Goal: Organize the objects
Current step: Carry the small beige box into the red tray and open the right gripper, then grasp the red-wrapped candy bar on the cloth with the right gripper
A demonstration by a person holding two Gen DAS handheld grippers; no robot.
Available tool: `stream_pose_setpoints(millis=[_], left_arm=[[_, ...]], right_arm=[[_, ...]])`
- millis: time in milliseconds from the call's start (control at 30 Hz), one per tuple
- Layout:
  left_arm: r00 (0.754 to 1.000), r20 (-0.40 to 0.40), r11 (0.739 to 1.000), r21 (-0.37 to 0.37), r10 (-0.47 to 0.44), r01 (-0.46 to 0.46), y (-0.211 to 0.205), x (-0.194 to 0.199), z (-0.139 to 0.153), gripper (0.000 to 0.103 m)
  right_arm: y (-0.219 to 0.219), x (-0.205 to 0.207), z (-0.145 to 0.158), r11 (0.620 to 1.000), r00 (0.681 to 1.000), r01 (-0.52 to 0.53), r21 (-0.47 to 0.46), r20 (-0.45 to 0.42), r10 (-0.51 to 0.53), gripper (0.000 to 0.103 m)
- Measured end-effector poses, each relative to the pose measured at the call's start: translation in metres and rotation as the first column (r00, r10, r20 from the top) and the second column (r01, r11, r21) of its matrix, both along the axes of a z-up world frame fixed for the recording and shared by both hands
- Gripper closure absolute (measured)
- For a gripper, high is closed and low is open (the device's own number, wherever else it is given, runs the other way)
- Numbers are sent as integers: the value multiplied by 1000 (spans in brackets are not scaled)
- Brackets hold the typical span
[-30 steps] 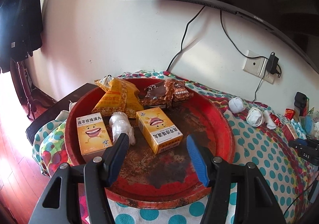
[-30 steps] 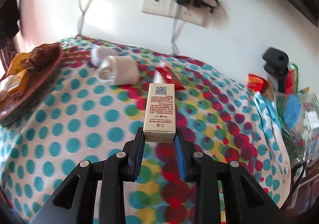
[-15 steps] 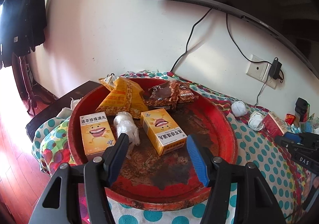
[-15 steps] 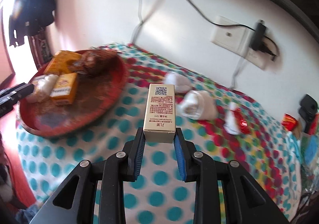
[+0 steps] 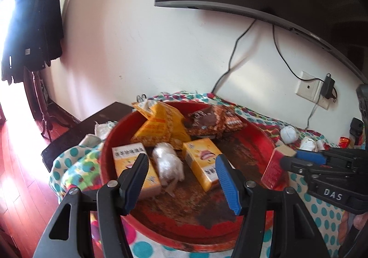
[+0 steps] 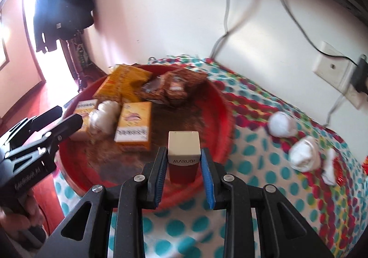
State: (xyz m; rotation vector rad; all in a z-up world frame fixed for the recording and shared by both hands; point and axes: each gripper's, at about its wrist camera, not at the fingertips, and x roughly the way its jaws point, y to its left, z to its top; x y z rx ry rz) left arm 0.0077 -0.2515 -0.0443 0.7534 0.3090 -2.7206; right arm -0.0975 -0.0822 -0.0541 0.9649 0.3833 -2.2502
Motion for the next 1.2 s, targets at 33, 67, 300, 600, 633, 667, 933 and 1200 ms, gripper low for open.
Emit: stream_pose_setpoints(millis=[33,67,300,600,633,667,933,1200], left_arm=[[1000,-4,1000,7,17,-17,-5,1,1,41],[999,-6,999,22,34,-34,-11,3,1,41],[992,-1,981,149,123,-121,-44,8,-7,41],[995,17,986,133,99,-101,-40,2,-11,41],[995,19,986,133,97,-99,-39,2,-11,41],[995,21,986,134,95,-97,-40,1,-12,41],[995,28,984,148,93,-96,-41,1,-15,41],[998,44,994,95,51,-55,-24,-2,-13,41]], right_arm=[[-7,-1,0,1000,1000,-8,2,0,8,76],[-11,-2,0,1000,1000,-17,4,6,17,76],[-41,-16,-4,1000,1000,-8,13,17,7,76],[-72,-50,-5,999,1000,21,50,9,-22,76],[-74,-51,-7,998,1000,21,56,11,-22,75],[-75,-52,-10,998,1000,14,56,23,-16,73],[-10,-30,-15,998,998,59,-20,28,-58,49],[138,-55,-28,943,943,332,8,12,-332,49]])
